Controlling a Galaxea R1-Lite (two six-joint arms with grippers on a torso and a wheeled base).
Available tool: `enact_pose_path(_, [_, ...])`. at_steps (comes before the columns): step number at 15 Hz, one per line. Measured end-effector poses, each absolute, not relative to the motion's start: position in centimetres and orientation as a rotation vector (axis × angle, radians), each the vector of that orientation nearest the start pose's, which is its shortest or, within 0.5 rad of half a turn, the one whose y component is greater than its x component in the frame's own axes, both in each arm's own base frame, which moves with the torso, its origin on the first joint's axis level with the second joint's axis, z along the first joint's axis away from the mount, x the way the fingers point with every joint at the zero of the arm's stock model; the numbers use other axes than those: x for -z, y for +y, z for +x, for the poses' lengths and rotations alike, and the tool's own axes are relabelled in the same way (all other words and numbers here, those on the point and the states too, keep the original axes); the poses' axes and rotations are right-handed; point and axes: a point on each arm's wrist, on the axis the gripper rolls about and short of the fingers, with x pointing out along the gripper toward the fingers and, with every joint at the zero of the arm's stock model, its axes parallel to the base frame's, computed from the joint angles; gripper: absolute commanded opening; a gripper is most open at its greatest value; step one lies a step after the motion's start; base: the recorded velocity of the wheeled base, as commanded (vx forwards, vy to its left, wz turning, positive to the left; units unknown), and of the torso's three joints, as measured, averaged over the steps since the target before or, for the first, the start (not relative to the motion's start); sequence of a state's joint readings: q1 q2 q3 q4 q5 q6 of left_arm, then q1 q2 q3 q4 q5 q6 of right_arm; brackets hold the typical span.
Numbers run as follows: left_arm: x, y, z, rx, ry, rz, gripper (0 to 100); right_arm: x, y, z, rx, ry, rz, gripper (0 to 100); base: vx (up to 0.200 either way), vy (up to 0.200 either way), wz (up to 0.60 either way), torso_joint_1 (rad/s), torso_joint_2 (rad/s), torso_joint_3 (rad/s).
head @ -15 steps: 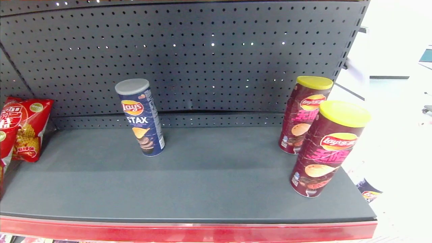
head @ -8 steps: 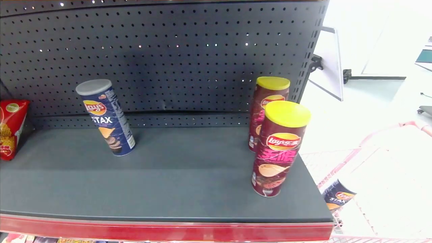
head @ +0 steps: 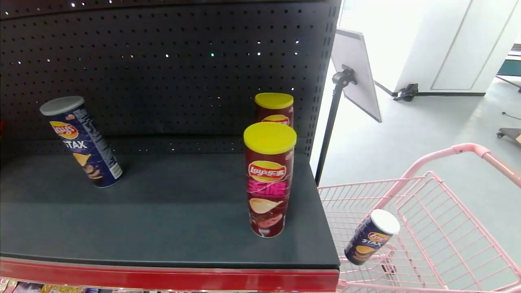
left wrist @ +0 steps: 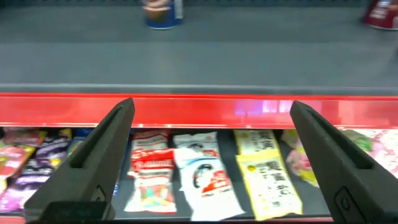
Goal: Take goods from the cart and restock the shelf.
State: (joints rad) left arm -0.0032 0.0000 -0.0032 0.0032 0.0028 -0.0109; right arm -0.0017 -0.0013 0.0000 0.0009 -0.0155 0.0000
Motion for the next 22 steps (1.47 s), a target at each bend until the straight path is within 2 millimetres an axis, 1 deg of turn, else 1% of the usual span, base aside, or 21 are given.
enact_pose_path(4, [-7.60, 0.01, -2.30, 0.000, 0.000, -0.009, 100, -7.54, -0.03, -2.29, 0.017, -0.001, 0.000, 100, 0.000, -0.200, 0.00, 0.005, 0.00, 0.002])
enact_pose_path(13, [-7.59, 0.01, -2.30, 0.003, 0.000, -0.011, 100, -7.54, -0.03, -2.29, 0.017, -0.001, 0.000, 100, 0.000, 0.000, 0.00, 0.000, 0.00, 0.000])
enact_pose_path(21, [-7.58, 0.01, -2.30, 0.003, 0.001, -0.014, 100, -7.55, -0.03, -2.29, 0.016, -0.001, 0.000, 100, -0.200, 0.000, 0.00, 0.002, 0.00, 0.002])
enact_pose_path(22, [-7.59, 0.01, -2.30, 0.003, 0.000, -0.013, 100, -7.55, -0.03, -2.29, 0.017, -0.001, 0.000, 100, 0.000, 0.000, 0.00, 0.000, 0.00, 0.000])
